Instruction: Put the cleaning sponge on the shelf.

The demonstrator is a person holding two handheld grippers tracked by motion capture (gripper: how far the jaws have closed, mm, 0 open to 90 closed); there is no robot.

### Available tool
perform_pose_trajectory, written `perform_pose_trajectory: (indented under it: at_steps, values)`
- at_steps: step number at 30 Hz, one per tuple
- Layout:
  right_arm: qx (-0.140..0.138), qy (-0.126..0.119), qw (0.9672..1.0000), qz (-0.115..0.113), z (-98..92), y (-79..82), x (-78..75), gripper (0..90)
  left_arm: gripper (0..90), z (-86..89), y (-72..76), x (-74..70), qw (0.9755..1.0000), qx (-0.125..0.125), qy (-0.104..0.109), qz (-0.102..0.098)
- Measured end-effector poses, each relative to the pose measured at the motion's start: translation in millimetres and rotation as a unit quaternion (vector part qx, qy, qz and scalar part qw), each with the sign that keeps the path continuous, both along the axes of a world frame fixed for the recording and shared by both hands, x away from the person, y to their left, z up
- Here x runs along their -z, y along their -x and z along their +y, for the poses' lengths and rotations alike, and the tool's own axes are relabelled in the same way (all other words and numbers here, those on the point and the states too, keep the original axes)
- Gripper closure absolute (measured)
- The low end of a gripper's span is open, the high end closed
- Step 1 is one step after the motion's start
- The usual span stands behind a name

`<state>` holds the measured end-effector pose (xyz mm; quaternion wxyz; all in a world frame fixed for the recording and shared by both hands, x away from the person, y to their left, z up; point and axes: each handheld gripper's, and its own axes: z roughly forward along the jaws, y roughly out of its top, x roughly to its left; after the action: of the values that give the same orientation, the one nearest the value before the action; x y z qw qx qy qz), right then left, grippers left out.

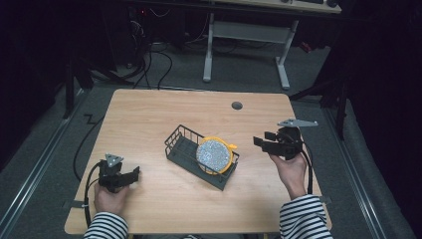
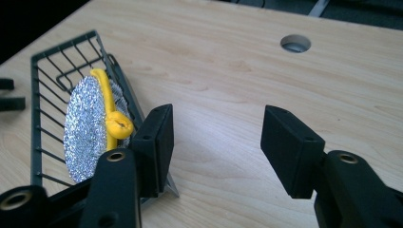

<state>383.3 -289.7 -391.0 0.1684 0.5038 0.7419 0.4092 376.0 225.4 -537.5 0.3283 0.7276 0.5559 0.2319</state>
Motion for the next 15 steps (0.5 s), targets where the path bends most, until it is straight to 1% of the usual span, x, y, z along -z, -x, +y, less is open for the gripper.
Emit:
perform_pose_trajectory:
  at_steps: [3, 5, 8, 9, 10, 11, 12, 13, 15]
  values:
    - [0.013, 0.000, 0.9999, -0.002, -11.0, 3.3, 4.0, 44.8, 20.5, -0.1, 0.0, 0.1, 1.0000, 0.000, -0.001, 0.000]
    - [0.023, -0.012, 0.9997, -0.003, -18.1, 7.0, 7.1, 44.7, 20.5, -0.2, 0.0, -0.1, 1.0000, 0.001, -0.002, 0.001]
    - [0.031, -0.012, 0.9995, -0.001, -23.4, 10.5, 10.8, 44.5, 20.4, -0.2, 0.0, -0.1, 1.0000, 0.002, -0.002, 0.001]
    - [0.037, -0.013, 0.9992, -0.002, -29.0, 13.5, 15.4, 44.5, 20.2, -0.1, 0.0, 0.0, 1.0000, 0.002, 0.000, 0.000]
    - [0.037, -0.013, 0.9992, -0.002, -29.0, 13.5, 15.4, 44.5, 20.2, 0.2, 0.0, 0.0, 1.0000, 0.002, 0.002, 0.000]
    - [0.045, -0.014, 0.9989, 0.002, -34.6, 15.6, 21.0, 44.4, 20.1, 0.0, 0.1, 0.1, 1.0000, 0.002, 0.001, 0.000]
    - [0.045, -0.014, 0.9989, 0.002, -34.6, 15.6, 21.0, 44.4, 20.1, 0.0, 0.1, 0.1, 1.0000, 0.002, 0.001, 0.000]
    - [0.049, -0.019, 0.9986, 0.002, -38.7, 18.3, 25.0, 44.2, 20.0, 0.0, 0.1, 0.0, 1.0000, 0.003, 0.000, 0.000]
    - [0.052, -0.018, 0.9985, 0.003, -40.7, 20.2, 27.1, 44.0, 20.3, 0.0, 0.1, 0.0, 1.0000, 0.003, 0.001, 0.000]
